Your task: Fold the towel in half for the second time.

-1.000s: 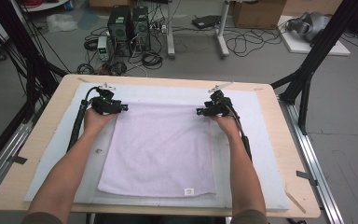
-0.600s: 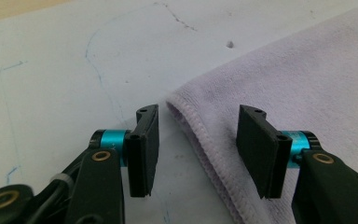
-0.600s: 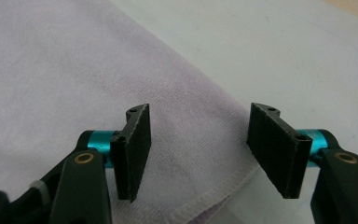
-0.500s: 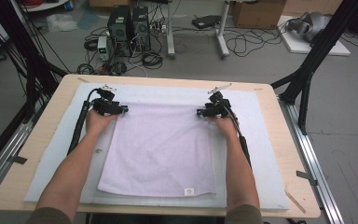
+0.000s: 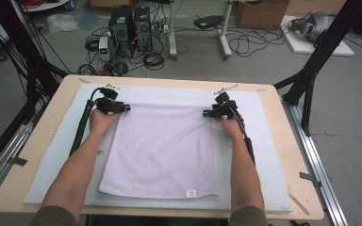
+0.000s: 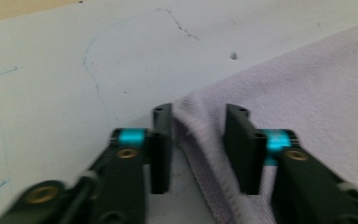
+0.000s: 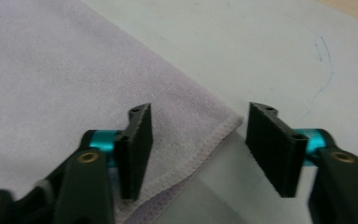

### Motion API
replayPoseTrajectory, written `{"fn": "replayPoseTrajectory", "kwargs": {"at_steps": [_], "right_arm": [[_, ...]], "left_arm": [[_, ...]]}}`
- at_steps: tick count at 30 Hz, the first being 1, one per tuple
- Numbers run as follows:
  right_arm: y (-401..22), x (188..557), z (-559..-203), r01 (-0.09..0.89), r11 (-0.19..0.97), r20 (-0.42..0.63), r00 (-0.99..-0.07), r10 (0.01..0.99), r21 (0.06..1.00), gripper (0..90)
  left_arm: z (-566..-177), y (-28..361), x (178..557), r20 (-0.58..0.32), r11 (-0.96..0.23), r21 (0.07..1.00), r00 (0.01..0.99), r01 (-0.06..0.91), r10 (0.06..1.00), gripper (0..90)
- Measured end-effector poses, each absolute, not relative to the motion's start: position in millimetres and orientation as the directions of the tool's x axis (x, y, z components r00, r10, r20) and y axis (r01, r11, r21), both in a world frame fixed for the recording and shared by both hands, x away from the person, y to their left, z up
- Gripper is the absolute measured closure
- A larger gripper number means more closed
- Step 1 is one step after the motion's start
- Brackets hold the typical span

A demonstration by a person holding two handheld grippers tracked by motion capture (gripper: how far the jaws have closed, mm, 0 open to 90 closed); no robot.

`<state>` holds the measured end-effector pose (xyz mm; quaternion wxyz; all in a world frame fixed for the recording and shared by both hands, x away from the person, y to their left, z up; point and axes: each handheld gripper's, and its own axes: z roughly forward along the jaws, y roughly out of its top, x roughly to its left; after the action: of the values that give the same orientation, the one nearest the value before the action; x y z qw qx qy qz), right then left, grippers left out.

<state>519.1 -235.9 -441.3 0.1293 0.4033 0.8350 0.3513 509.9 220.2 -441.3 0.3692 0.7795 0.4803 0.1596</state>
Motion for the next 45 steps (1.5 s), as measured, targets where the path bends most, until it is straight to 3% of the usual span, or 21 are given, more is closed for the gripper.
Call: {"fn": "replayPoseTrajectory", "kwargs": {"at_steps": [3, 5, 7, 17, 27, 35, 39, 41, 45], "right_arm": [[-236.4, 518.7, -440.8, 0.589, 0.417, 0.090, -0.644, 0.760, 0.692, 62.5], [-236.1, 518.8, -440.6, 0.596, 0.411, 0.139, -0.666, 0.732, 0.690, 78.8], [-233.7, 517.7, -440.0, 0.595, 0.417, 0.141, -0.672, 0.727, 0.687, 81.4], [-238.3, 504.1, -406.6, 0.519, 0.410, 0.122, -0.718, 0.685, 0.750, 82.2], [-243.3, 458.2, -360.6, 0.405, 0.377, 0.107, -0.786, 0.608, 0.833, 82.2], [-257.8, 396.0, -380.0, 0.396, 0.391, 0.119, -0.813, 0.570, 0.831, 82.3], [-261.9, 362.2, -395.7, 0.396, 0.404, 0.129, -0.827, 0.547, 0.825, 81.8], [-261.9, 349.2, -401.6, 0.394, 0.430, 0.124, -0.837, 0.532, 0.812, 81.2], [-269.8, 334.4, -405.2, 0.399, 0.410, 0.137, -0.833, 0.536, 0.820, 65.5]], "left_arm": [[-441.6, 220.0, 509.8, -0.129, -0.260, 0.729, 0.500, 0.633, 0.857, 81.2], [-441.6, 221.4, 509.9, -0.146, -0.248, 0.729, 0.498, 0.638, 0.855, 83.1], [-441.1, 222.5, 509.4, -0.151, -0.244, 0.731, 0.500, 0.637, 0.852, 84.2], [-409.4, 228.0, 494.0, -0.145, -0.247, 0.799, 0.575, 0.548, 0.806, 84.6], [-377.9, 246.5, 444.2, -0.126, -0.225, 0.873, 0.646, 0.433, 0.753, 84.5], [-388.3, 254.8, 376.1, -0.082, -0.262, 0.900, 0.726, 0.348, 0.683, 84.1], [-405.3, 258.5, 343.8, -0.095, -0.290, 0.885, 0.752, 0.364, 0.653, 83.3], [-413.8, 261.8, 331.6, -0.107, -0.304, 0.872, 0.755, 0.384, 0.647, 80.7], [-420.2, 267.6, 318.7, -0.122, -0.321, 0.854, 0.757, 0.410, 0.643, 60.3]]}}
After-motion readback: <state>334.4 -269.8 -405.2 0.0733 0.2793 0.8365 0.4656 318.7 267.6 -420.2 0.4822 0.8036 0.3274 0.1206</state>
